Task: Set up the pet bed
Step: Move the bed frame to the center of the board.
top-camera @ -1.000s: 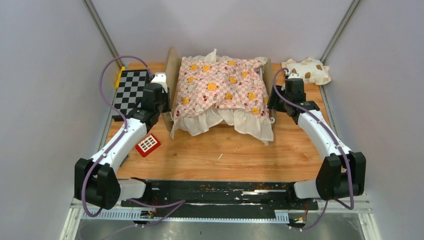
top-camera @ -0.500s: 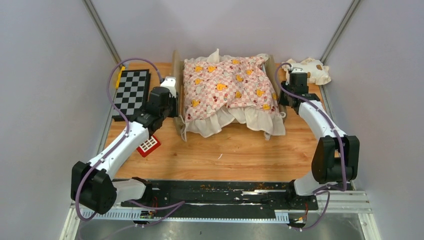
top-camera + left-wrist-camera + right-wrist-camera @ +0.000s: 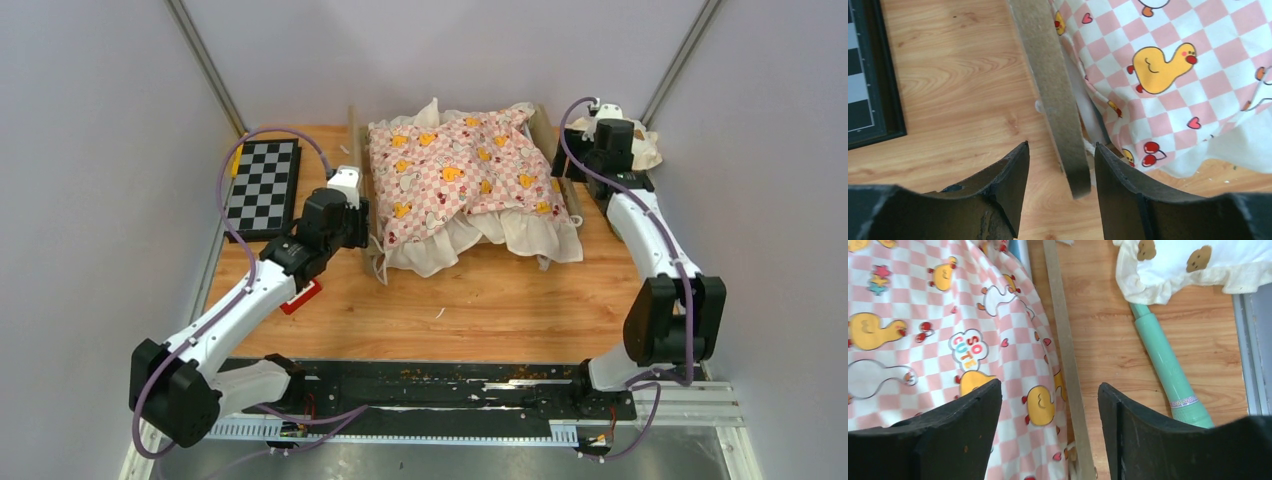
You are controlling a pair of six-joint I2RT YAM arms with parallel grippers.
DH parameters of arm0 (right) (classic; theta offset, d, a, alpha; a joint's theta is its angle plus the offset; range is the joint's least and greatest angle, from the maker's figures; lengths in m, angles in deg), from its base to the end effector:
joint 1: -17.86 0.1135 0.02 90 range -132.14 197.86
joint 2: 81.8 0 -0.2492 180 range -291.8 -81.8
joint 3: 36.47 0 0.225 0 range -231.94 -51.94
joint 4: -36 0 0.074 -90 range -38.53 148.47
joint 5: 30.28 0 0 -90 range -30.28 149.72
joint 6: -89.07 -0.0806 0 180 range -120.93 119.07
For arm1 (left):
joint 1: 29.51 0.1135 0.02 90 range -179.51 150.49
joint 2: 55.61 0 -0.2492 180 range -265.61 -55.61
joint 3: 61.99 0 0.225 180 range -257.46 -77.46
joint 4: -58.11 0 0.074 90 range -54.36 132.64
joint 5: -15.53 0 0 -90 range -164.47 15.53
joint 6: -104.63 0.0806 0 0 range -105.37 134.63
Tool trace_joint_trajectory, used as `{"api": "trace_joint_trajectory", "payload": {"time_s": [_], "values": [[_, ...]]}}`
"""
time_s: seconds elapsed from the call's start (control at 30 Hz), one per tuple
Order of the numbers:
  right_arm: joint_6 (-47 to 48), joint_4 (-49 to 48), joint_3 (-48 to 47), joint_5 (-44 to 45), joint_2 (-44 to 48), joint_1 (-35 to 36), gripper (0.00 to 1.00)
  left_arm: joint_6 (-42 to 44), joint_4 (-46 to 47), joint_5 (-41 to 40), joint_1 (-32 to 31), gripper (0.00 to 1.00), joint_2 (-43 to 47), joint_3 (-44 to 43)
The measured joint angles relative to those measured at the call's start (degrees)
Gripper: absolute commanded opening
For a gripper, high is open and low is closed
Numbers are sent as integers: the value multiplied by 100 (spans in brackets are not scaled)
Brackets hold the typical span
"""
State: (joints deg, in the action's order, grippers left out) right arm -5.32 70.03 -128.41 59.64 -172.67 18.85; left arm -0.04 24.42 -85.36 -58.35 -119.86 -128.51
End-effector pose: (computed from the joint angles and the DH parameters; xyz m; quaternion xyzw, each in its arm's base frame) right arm 0.3784 0.0067 0.2828 0.0257 0.8783 0.0230 0.4769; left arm 0.2414 -0.1156 0.2670 0.0610 0.8673 -0.1036 0.4830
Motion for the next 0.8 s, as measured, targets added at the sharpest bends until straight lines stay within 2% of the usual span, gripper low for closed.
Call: {"api": "trace_joint_trajectory", "payload": {"time_s": [0.2, 0.4, 0.47, 0.6, 0.8], "values": [[-166, -166, 739, -286, 1410, 24, 71, 205, -92, -361, 0, 67, -330, -232], [-457, -358, 1403, -592, 2739, 498, 70, 313, -310, -577, 0, 60, -734, -581], [-501, -420, 1585, -610, 3014, 866, 70, 317, -376, -597, -2, 53, -796, -647], [-553, -566, 2015, -612, 3399, 1685, 68, 232, -409, -485, -39, 25, -837, -688], [-765, -1364, 3429, -778, 4076, 2850, 68, -511, -695, -664, 181, 3, -1154, -1058]]}}
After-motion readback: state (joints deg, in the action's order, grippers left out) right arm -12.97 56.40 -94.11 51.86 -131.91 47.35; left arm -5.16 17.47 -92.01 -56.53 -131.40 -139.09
